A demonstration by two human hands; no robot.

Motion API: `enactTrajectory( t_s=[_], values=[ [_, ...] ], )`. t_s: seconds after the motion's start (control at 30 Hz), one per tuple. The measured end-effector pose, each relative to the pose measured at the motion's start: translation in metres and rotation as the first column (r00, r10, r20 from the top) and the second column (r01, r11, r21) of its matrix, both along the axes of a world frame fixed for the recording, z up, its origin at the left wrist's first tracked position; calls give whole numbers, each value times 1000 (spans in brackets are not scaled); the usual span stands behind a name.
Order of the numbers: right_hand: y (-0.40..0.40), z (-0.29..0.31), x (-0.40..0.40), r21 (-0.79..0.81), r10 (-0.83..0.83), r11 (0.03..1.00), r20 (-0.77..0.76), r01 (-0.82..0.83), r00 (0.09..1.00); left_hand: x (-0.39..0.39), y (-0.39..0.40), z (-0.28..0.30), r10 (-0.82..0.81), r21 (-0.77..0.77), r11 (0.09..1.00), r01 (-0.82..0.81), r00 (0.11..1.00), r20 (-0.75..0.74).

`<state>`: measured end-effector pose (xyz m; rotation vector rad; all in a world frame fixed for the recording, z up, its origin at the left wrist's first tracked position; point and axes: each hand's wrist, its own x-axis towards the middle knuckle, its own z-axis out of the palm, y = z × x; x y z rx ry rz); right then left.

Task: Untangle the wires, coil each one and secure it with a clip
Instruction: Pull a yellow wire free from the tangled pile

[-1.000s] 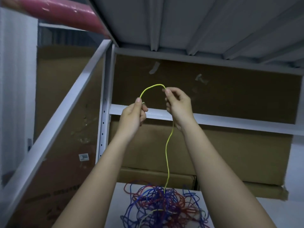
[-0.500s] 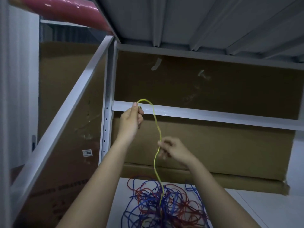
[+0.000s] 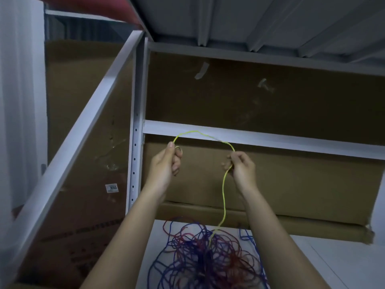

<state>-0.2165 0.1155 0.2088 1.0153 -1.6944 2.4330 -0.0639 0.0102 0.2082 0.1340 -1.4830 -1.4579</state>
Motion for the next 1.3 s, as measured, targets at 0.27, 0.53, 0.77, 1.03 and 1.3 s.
enactTrajectory(
  t_s=[0.27, 0.53, 0.77, 1.03, 1.3],
  values=[
    [-2, -105, -16, 559, 14, 810, -321, 178, 947, -2, -4, -40, -256, 182, 945, 272, 961, -107],
    [-6, -163, 0, 428, 106, 747, -832, 509, 544, -29, -28, -83, -75, 261, 963, 72, 997, 3],
    [-9, -187, 19, 408, 283, 856, -884, 318, 373, -47, -46, -126, 89, 279, 948, -155, 967, 238],
    [-9, -168, 8, 303, 74, 915, -777, 268, 625, -27, -36, -172, 53, -129, 991, 21, 837, 545],
    [-13, -159, 22, 494, 279, 866, -336, -84, 900, 9, 0, -169, -124, 26, 991, 132, 820, 559]
  ],
)
